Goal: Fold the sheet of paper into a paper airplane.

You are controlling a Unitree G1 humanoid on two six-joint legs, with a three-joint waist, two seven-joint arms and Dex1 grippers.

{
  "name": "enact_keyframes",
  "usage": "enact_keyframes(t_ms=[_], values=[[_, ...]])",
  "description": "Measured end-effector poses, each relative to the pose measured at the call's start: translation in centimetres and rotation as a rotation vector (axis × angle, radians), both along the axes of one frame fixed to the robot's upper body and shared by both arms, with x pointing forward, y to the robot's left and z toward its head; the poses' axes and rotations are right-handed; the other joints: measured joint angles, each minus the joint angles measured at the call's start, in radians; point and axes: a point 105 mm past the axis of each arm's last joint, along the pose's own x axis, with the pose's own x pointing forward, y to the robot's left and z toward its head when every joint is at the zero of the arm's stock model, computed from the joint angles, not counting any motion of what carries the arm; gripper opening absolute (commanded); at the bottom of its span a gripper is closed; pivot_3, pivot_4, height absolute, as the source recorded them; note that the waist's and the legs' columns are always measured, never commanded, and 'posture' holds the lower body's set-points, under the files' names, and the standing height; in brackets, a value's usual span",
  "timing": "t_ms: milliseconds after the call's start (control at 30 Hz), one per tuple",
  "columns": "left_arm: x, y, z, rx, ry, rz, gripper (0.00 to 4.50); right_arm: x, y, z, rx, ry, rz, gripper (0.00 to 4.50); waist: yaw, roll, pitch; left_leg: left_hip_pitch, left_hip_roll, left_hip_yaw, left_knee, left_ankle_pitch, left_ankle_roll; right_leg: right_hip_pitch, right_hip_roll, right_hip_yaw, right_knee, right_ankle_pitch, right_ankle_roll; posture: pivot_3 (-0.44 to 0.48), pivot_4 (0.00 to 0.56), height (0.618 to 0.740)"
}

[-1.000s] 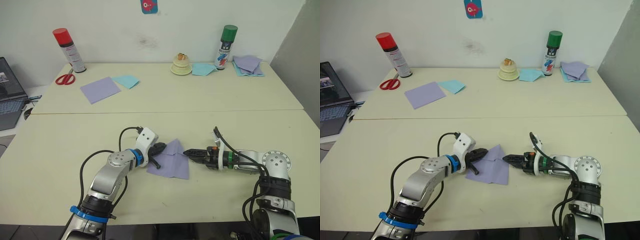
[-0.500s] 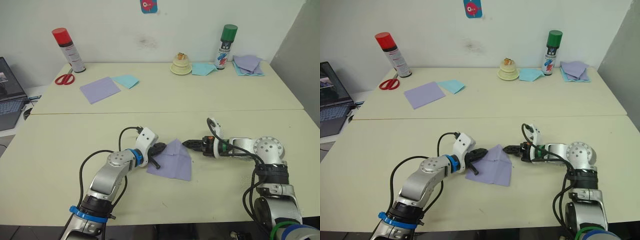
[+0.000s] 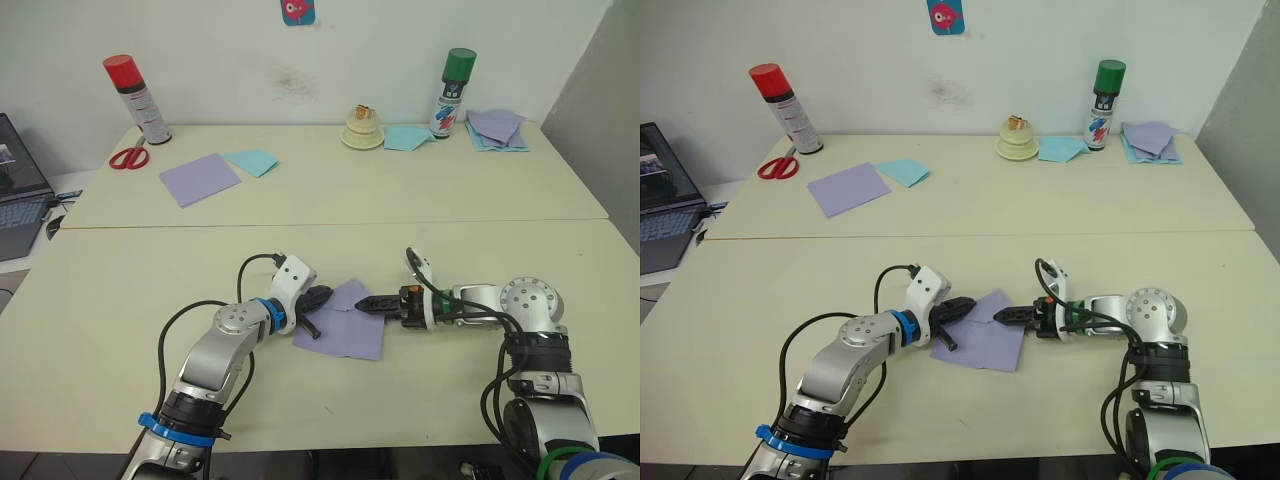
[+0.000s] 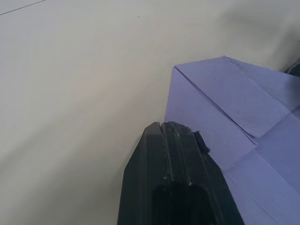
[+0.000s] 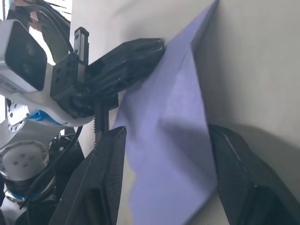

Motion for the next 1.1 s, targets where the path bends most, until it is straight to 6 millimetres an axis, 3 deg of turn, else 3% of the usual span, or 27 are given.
enact_keyframes(t_ms=[100,200,400,767,1100], values=[[0.0,0.0,0.0,0.000,0.000,0.001,0.00,0.0,-0.2,-0.1,0.042,0.015,-0.041,2.68,0.000,0.000,0.000,0.000,0.000,0.000,0.000,0.000,0.000,0.000,0.000,0.000,0.000,0.000,0.000,0.000,0.150,0.740],[0.0,0.0,0.0,0.000,0.000,0.000,0.00,0.2,-0.4,-0.2,0.052,0.019,-0.074,2.14,0.000,0.000,0.000,0.000,0.000,0.000,0.000,0.000,0.000,0.000,0.000,0.000,0.000,0.000,0.000,0.000,0.150,0.740],[0.1,0.0,0.0,0.001,0.002,-0.001,0.00,0.4,-0.7,0.1,0.080,0.015,-0.105,0.12,0.000,0.000,0.000,0.000,0.000,0.000,0.000,0.000,0.000,0.000,0.000,0.000,0.000,0.000,0.000,0.000,0.150,0.740],[0.2,0.0,0.0,-0.002,0.005,-0.005,0.00,0.5,-0.5,0.5,0.102,0.009,-0.126,0.05,0.000,0.000,0.000,0.001,0.000,0.000,0.000,0.000,0.000,0.000,0.000,0.000,0.001,0.000,0.000,0.000,0.150,0.740],[-0.3,-0.2,0.2,0.000,0.015,-0.043,0.00,0.0,2.4,1.0,0.139,-0.010,-0.062,0.05,-0.001,0.001,0.000,0.000,0.000,0.000,-0.005,0.000,0.000,-0.001,0.000,0.000,-0.003,0.000,0.000,0.000,0.150,0.740]])
